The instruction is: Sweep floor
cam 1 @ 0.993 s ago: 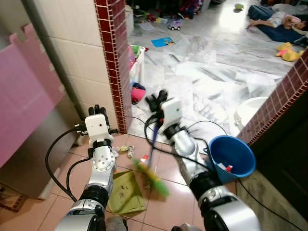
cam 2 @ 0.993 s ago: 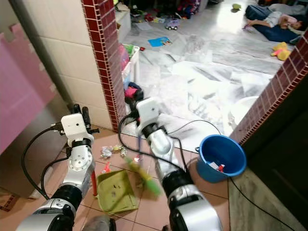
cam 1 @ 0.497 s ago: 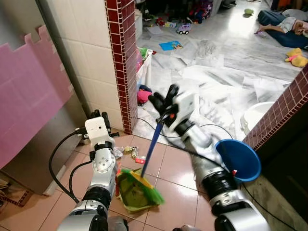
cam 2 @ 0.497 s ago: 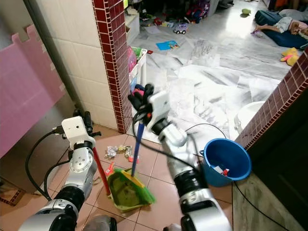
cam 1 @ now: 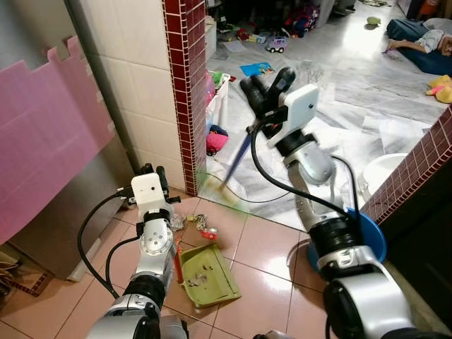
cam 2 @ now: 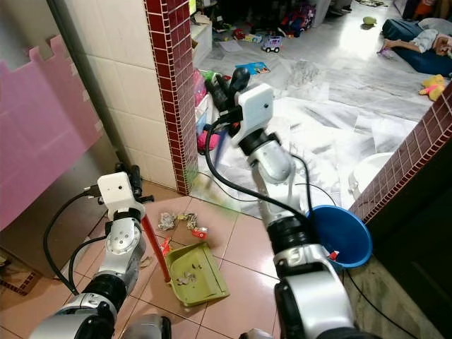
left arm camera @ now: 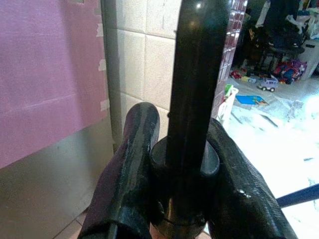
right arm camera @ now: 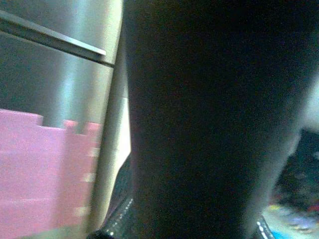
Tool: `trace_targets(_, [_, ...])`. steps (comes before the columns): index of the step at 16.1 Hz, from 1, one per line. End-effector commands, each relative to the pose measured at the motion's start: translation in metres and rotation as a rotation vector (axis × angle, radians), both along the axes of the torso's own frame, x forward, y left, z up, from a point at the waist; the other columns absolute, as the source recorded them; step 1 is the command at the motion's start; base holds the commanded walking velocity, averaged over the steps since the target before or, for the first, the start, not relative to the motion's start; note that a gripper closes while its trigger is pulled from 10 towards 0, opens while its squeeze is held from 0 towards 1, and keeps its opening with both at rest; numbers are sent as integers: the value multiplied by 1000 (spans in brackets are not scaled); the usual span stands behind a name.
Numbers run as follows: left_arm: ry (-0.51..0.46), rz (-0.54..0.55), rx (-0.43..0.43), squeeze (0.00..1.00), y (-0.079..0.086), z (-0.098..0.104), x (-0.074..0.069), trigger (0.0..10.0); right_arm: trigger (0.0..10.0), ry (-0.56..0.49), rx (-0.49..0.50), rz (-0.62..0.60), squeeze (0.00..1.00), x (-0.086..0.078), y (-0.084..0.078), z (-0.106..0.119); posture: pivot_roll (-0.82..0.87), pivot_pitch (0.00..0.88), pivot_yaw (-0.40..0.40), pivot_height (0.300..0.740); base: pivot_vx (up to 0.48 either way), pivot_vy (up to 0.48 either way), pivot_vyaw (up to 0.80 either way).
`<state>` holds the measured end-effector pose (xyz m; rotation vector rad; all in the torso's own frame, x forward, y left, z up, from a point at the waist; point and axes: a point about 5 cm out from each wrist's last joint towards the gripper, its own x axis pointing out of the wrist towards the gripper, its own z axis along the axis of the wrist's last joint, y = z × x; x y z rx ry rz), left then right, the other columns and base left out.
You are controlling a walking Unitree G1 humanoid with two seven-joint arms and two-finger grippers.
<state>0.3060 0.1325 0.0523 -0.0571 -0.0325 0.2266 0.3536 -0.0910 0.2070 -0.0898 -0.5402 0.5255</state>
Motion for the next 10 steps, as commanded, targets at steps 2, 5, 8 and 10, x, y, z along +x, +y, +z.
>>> trace_targets(2, [1,34,13,0,7,2,0,10000,10000,18,-55,-69,0,0,0,-18,51,0,-31,740,0,0,0])
trace_targets(5, [46,10,-74,0,10,-2,-3,10000,10000,156,-67,-83,0,-3,7,-55,64,0,-37,740,0,0,0])
trace_targets(8, [95,-94,-74,0,3,-7,-7,10000,10000,281,-75,-63,0,-16,23,-92,75,0,-46,740,0,0,0])
trace_targets(10, [133,-159,-101,0,0,-11,-10,10000,10000,368,-24,-20,0,-21,29,-104,72,0,-38,740,0,0,0])
